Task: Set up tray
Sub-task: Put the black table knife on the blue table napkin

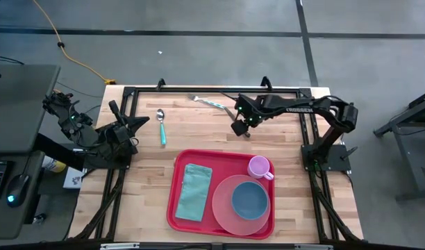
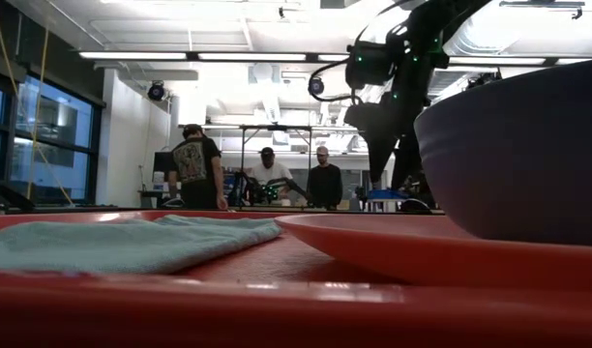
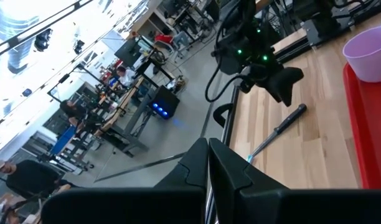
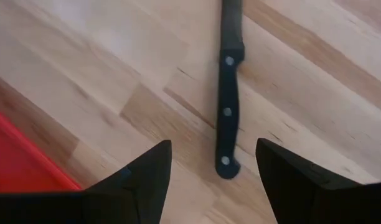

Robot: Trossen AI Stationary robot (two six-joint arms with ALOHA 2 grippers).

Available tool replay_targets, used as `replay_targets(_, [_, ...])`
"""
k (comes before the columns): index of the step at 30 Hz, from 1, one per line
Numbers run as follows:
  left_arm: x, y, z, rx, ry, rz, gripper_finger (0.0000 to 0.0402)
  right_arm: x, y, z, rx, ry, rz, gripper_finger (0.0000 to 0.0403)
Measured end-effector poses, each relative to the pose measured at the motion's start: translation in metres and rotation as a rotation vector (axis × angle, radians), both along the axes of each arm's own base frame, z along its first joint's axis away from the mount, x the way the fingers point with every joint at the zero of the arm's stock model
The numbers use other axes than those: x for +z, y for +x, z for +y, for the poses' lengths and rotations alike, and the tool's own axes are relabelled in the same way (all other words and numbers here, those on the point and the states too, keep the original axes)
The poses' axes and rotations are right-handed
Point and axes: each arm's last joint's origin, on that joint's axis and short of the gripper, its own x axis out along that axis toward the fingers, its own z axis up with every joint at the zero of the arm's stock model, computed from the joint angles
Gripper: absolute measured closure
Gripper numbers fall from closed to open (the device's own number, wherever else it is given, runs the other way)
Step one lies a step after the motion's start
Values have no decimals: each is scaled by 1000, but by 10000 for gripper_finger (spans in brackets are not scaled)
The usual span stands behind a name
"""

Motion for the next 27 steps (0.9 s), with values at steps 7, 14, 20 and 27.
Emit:
replay_targets(7, [0, 0, 0, 0, 0, 0, 355, -17, 4, -6, 46, -5, 58, 189])
replay_targets(14, [0, 0, 0, -2, -1, -1, 355, -30, 6, -9, 93, 12, 91, 189])
replay_targets(20, [0, 0, 0, -1, -1, -1, 355, -37, 8, -10, 115, 12, 112, 189])
replay_targets(27, [0, 0, 0, 5, -2, -3, 355, -40, 9, -10, 124, 5, 120, 189])
